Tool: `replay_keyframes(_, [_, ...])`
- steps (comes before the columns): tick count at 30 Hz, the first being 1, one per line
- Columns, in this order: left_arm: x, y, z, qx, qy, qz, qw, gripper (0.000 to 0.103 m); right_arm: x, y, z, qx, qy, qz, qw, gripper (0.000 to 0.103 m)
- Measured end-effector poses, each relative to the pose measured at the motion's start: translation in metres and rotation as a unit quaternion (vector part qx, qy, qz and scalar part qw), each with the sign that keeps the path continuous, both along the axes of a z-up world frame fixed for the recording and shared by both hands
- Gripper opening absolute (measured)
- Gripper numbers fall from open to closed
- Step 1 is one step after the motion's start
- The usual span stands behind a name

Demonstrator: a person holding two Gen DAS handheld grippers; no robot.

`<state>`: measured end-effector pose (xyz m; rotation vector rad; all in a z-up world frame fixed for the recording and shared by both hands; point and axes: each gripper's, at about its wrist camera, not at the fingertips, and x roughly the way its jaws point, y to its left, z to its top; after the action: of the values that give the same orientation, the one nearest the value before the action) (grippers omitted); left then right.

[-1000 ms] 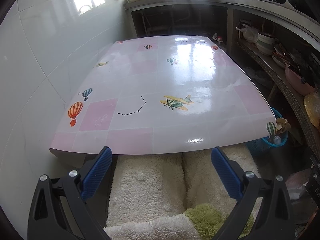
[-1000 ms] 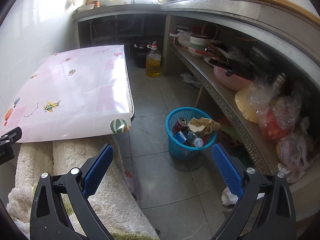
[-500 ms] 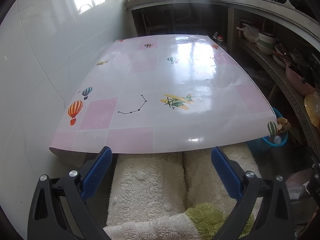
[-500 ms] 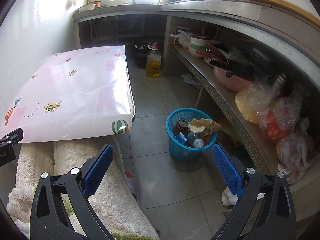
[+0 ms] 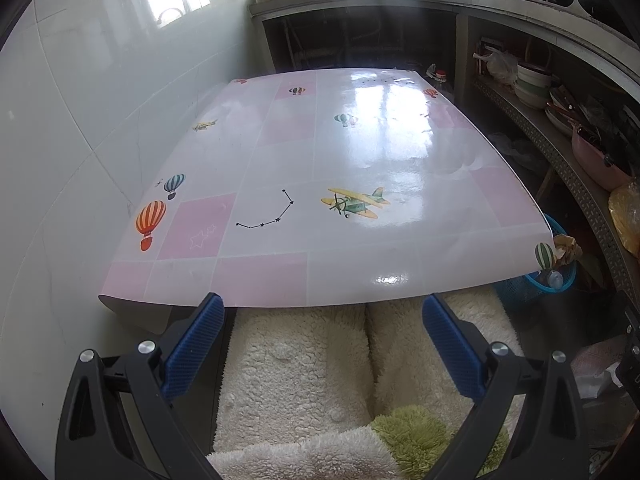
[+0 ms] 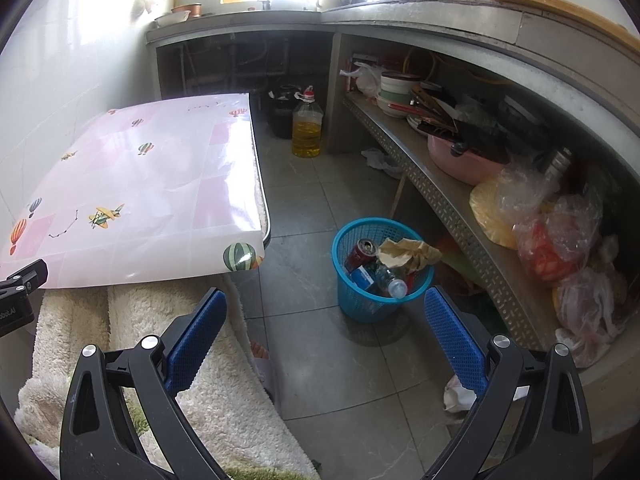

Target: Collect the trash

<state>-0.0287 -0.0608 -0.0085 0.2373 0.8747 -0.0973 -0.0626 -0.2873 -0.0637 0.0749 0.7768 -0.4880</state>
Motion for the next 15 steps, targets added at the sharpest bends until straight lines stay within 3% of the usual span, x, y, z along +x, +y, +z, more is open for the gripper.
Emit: replay_keyframes(15, [-0.0009,-0.0002,0.0002,0.0,0.0,0.001,1.0,0.097,-0.0002,0.001,-0.0005,0.0,-0.002,-0.001,1.0,0.095])
